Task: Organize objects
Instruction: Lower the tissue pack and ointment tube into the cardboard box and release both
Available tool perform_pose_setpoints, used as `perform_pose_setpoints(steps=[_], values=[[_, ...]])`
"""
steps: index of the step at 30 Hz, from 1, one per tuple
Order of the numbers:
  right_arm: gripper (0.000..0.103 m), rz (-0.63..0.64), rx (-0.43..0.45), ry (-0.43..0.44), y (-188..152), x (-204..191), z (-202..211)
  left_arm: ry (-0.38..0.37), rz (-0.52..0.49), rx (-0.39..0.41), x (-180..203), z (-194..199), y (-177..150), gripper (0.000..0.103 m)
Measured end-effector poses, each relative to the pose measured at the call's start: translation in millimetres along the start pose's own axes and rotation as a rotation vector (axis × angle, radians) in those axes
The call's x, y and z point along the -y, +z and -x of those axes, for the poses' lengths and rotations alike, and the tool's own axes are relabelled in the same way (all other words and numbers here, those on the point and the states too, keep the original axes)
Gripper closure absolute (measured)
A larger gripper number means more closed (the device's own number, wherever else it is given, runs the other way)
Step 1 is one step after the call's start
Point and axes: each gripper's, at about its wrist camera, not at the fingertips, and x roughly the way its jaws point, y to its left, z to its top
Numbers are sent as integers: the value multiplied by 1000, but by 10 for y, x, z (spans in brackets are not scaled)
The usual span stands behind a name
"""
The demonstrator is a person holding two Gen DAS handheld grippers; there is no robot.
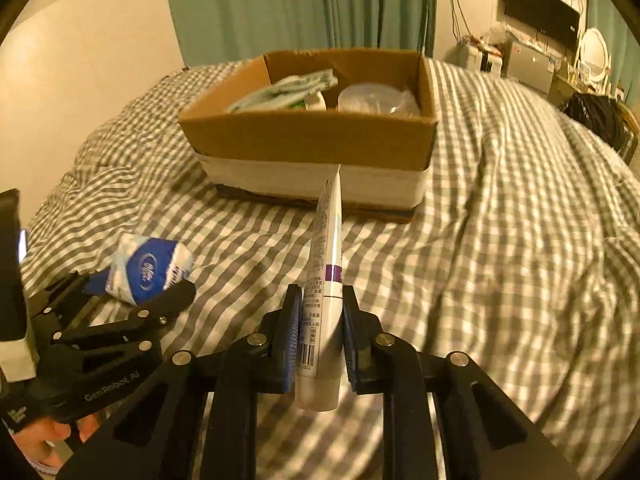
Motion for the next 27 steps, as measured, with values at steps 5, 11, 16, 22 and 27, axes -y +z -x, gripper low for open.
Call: perform_pose_setpoints(steps=[5, 11, 16, 22, 27], values=[[85, 20, 65, 28, 145, -62, 324, -43, -4, 49, 147, 306, 125, 28], [85, 95, 142, 47, 298, -143, 654, -64, -27, 104, 327, 562, 360, 28], [85, 126, 201, 54, 531, -90, 863, -45, -53, 167, 406, 711, 725, 28], [85, 132, 321, 11, 937, 32, 1122, -56, -78, 234, 440, 809, 1212, 28], [85, 128, 363, 13, 1278, 114, 1176, -15, -109, 283, 458, 737, 1584, 28]])
